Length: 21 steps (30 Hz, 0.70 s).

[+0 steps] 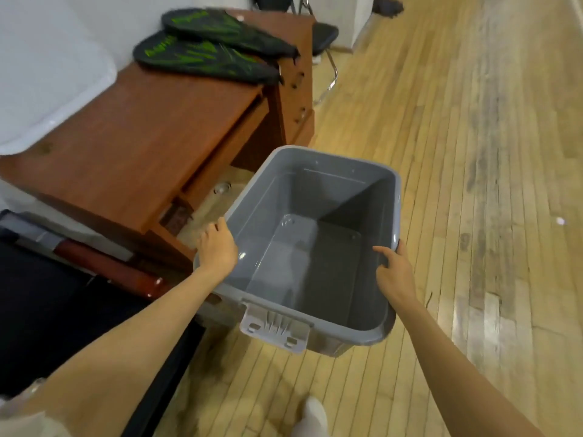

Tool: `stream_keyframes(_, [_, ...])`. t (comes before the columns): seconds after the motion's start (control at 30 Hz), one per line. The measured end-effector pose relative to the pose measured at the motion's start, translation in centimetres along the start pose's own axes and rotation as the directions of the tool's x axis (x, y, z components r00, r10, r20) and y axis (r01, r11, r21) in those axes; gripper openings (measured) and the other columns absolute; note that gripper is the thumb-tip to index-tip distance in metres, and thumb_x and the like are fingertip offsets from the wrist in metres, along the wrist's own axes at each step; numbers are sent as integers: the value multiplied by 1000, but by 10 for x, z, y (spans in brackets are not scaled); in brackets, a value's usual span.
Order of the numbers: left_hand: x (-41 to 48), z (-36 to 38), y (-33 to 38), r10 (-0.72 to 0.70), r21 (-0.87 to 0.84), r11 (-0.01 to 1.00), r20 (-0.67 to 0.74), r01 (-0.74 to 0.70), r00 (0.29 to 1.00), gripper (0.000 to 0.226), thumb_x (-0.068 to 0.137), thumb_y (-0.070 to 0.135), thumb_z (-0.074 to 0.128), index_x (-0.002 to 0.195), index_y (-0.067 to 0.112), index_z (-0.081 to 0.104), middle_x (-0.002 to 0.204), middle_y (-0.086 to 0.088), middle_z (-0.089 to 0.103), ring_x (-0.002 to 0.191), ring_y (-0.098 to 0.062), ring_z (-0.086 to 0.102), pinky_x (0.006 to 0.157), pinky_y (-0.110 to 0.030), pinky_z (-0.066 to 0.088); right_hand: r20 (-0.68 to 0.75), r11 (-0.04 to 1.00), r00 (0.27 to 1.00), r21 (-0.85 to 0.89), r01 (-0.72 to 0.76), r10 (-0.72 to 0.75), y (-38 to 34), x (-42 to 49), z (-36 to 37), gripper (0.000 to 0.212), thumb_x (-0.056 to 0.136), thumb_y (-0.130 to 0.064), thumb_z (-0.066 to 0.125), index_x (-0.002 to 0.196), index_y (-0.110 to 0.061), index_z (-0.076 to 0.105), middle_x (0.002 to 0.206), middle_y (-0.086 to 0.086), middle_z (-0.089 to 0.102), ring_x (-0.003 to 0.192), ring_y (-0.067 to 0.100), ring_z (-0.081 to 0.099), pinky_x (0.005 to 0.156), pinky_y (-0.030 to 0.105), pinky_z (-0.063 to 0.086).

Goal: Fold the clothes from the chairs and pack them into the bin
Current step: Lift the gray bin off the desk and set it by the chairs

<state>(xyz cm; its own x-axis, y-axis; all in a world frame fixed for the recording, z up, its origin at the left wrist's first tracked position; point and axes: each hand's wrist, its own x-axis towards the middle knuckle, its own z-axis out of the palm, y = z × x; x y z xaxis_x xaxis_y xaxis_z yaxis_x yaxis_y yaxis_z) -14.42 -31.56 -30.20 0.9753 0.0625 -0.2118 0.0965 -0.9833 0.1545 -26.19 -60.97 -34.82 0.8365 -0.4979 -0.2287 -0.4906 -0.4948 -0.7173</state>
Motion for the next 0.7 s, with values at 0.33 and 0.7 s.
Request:
stream_keyframes(0.33, [13,245,-93,29,-97,995,170,-13,985,59,92,1,52,146,3,28,141,-24,37,125,-42,38,106,-49,33,39,991,994,-93,-94,98,164,-1,163,39,95,2,45,125,-18,60,160,-2,13,139,25,34,96,34,48])
stream_keyframes(0.7, [38,429,-164,-52,-89,993,218,73,974,73,92,7,52,151,7,10,149,-19,22,134,-39,27,109,-48,30,36,995,996,-51,-84,86,281,0,323,42,96,4,42,127,-18,58,162,-4,3,148,20,11,106,20,20])
